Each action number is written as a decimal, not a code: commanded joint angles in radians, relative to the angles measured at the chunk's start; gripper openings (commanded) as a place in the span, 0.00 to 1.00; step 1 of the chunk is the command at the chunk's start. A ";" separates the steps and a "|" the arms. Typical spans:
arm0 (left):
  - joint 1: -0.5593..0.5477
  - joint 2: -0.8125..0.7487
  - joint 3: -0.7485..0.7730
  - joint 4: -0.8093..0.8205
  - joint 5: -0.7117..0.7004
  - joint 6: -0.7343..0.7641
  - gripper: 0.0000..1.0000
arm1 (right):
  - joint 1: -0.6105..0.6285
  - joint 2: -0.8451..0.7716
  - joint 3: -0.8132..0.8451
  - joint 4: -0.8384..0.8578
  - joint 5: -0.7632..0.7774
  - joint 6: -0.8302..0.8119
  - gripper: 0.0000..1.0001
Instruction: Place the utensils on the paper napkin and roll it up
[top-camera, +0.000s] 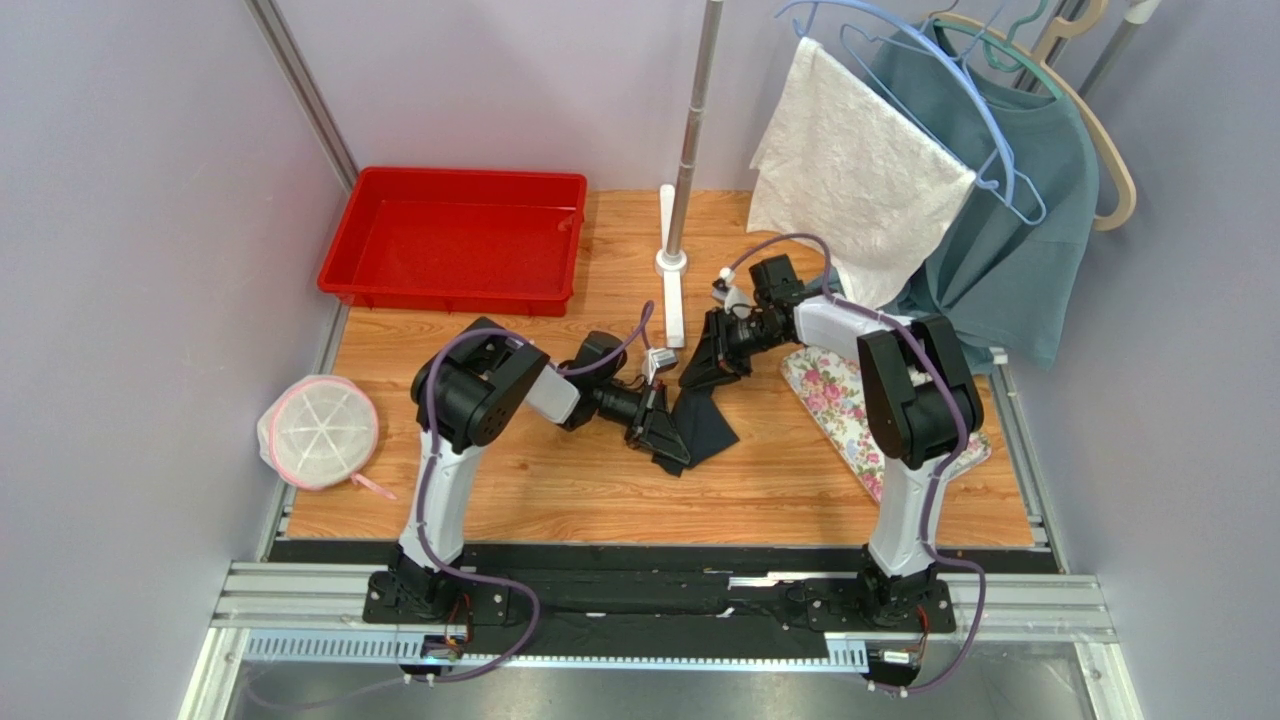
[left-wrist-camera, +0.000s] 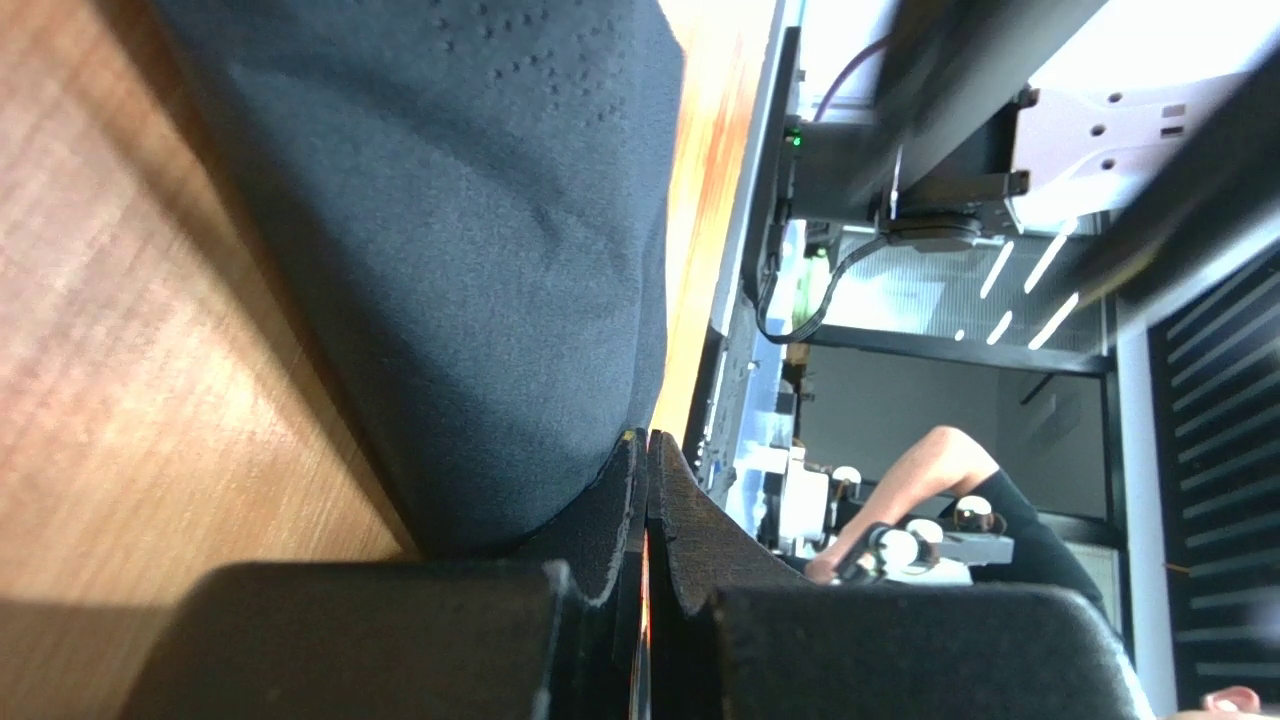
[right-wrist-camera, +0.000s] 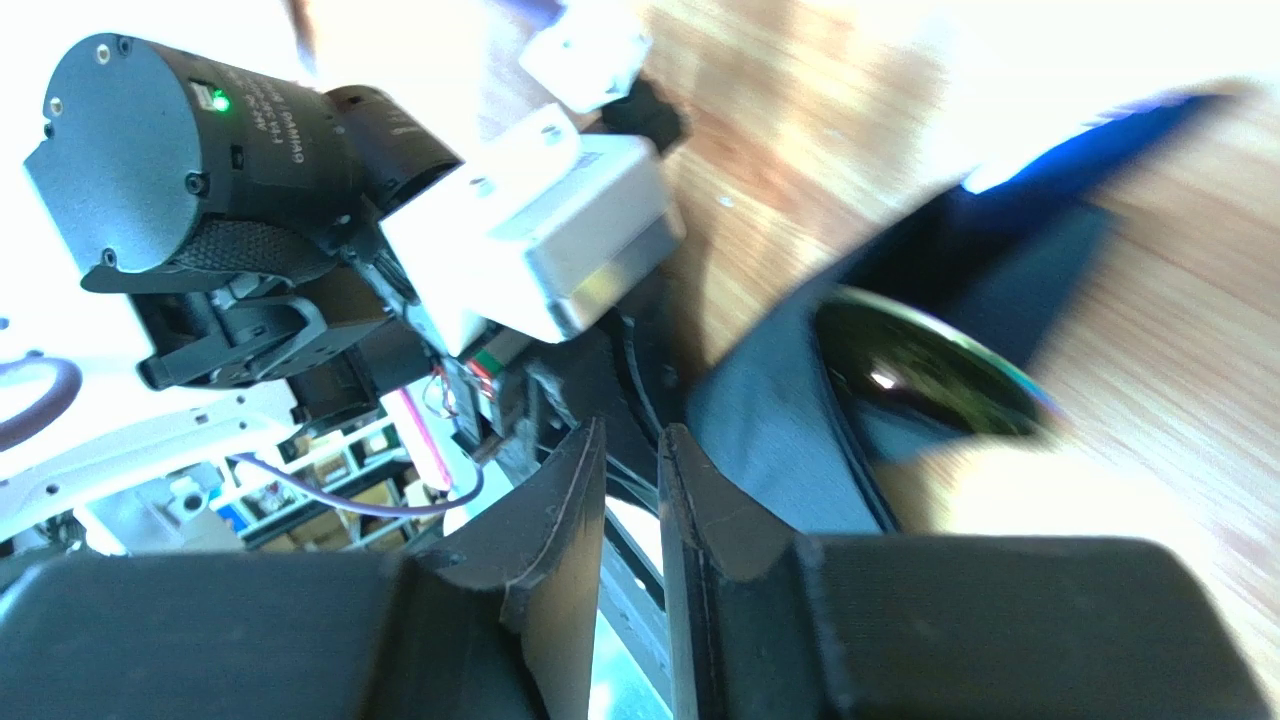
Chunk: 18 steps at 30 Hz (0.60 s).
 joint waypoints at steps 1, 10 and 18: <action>0.012 0.070 -0.047 0.063 -0.157 0.008 0.00 | 0.022 0.045 -0.059 0.101 -0.047 0.075 0.22; 0.019 0.085 -0.070 0.134 -0.168 -0.054 0.00 | -0.005 0.139 -0.084 0.107 0.039 0.006 0.19; 0.019 0.124 -0.057 0.187 -0.180 -0.118 0.00 | -0.047 0.097 0.059 -0.008 0.090 -0.055 0.21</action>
